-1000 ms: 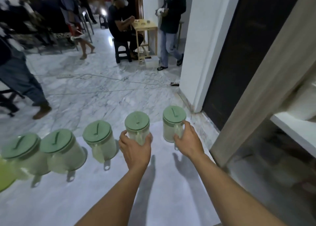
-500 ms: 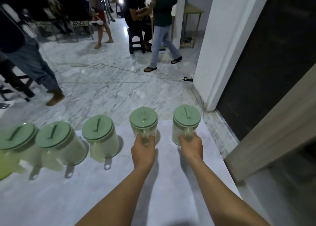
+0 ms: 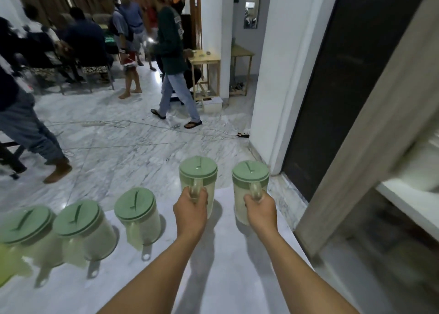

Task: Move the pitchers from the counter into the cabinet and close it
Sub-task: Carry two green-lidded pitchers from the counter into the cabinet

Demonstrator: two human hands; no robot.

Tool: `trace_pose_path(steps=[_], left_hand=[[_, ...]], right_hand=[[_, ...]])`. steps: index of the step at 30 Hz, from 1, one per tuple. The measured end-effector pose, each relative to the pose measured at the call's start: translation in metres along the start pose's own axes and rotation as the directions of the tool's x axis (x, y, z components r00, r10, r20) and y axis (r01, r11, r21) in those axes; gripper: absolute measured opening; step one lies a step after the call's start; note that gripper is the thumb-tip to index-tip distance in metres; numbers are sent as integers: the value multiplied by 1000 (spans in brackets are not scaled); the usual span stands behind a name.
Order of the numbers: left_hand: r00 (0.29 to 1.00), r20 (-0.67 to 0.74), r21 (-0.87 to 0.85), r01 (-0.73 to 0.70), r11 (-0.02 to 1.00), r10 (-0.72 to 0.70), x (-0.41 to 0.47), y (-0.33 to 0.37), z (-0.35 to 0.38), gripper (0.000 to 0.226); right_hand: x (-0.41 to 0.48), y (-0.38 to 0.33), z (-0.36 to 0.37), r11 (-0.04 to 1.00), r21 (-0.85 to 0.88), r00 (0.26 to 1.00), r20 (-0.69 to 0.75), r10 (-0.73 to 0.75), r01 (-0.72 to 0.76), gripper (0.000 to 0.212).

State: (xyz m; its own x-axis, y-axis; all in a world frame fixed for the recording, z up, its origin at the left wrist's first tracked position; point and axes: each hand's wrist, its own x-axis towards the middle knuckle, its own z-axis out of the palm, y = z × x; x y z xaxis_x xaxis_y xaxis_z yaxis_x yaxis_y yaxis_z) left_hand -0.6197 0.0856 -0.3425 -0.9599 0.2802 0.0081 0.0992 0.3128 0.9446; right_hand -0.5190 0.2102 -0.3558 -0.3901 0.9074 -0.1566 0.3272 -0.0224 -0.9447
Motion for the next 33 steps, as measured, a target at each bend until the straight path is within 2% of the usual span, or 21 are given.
trace_pose_path(steps=[8,15,23,33], left_hand=[[986,74,-107,-142,984,151,-31,64,-48,25],[929,200,-123,-293,948,313,-93,125,-112,27],[809,385,-269,-362,892,444,-187,186,-173,24],[644,470,-453,-411,791,604,-339,256,-205,17]], right_hand=[[-77,-65,-45,994,55,986,-146,-85,94,15],[-191,-115,-103,985,37,917,-373,-143,168,16],[-329,-154,-175,970,-46,783,-583,-219,238,15],[-485,-166,-298,970,-57,623,-757,-197,237,18]])
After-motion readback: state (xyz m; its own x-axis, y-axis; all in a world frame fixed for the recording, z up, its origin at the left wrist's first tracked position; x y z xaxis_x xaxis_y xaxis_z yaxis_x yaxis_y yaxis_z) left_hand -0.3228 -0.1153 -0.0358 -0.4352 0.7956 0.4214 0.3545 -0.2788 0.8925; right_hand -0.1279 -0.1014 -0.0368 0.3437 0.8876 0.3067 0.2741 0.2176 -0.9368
